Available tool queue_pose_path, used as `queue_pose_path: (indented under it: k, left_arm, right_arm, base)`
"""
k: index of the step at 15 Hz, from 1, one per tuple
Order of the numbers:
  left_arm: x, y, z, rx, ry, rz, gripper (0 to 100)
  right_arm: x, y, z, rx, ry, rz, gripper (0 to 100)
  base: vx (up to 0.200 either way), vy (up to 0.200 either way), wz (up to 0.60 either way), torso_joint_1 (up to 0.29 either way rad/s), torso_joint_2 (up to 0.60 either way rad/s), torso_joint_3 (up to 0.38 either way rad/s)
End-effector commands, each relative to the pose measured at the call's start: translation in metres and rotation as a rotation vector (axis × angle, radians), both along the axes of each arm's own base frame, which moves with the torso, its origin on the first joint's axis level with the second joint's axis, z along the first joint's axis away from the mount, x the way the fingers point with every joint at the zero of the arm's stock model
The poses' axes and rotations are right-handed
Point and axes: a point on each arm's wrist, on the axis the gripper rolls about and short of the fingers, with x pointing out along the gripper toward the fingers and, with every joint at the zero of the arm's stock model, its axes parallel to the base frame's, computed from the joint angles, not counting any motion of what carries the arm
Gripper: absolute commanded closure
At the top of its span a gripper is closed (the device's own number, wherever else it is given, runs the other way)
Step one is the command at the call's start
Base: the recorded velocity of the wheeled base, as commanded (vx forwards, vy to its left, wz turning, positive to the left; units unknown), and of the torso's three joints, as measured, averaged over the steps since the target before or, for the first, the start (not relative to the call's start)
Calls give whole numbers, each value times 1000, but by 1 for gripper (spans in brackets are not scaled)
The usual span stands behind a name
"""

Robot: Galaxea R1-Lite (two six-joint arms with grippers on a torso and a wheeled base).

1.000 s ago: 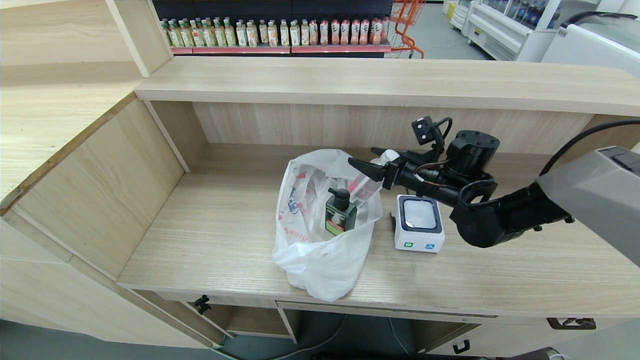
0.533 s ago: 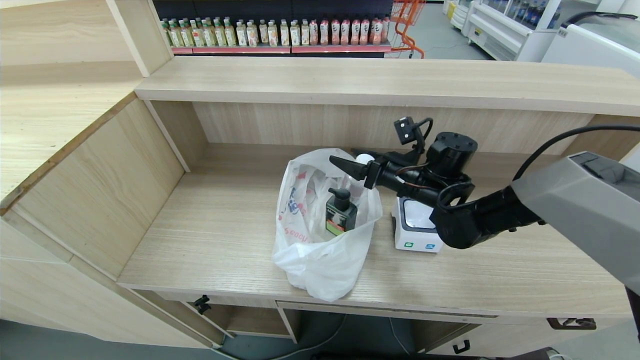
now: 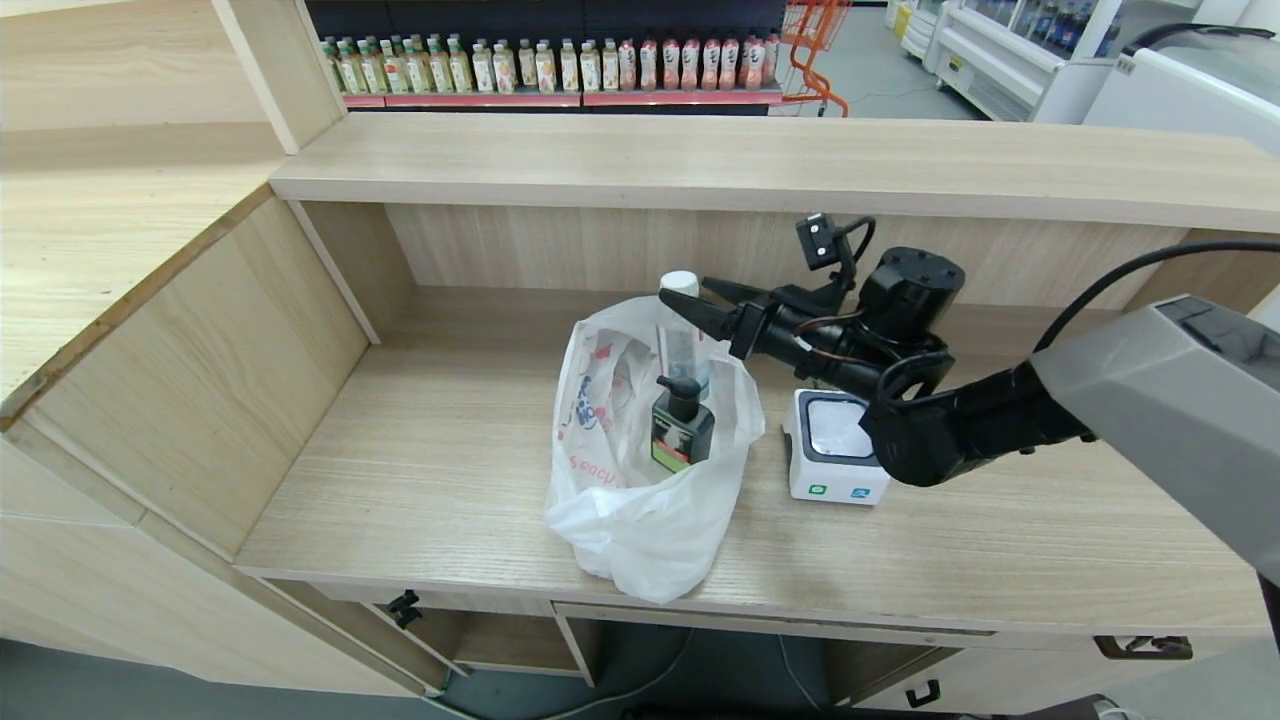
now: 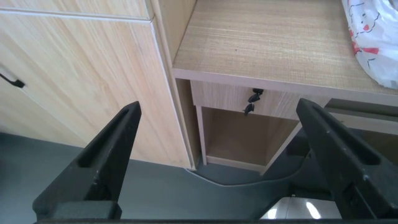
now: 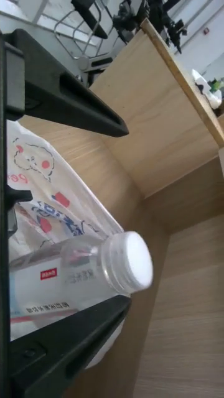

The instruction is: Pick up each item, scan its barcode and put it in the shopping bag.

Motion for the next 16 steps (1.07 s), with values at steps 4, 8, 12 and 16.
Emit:
queue_pose_path:
  k: [4, 8, 12, 16]
  left_arm:
    - [0, 0, 0, 0, 0, 1, 0]
    - [0, 0, 0, 0, 0, 1, 0]
    - [0, 0, 0, 0, 0, 1, 0]
    - [0, 0, 0, 0, 0, 1, 0]
  right_arm:
    - [-48, -62, 22, 62, 4, -74, 0]
    - [-85, -112, 10, 32, 56, -185, 0]
    - [-161, -165, 41, -47, -79, -256, 0]
    - [-268, -203, 35, -241, -27, -538, 0]
  base:
    - [0, 0, 0, 0, 0, 0]
    - [0, 0, 0, 0, 0, 0]
    - [0, 0, 0, 0, 0, 0]
    - [0, 0, 0, 0, 0, 0]
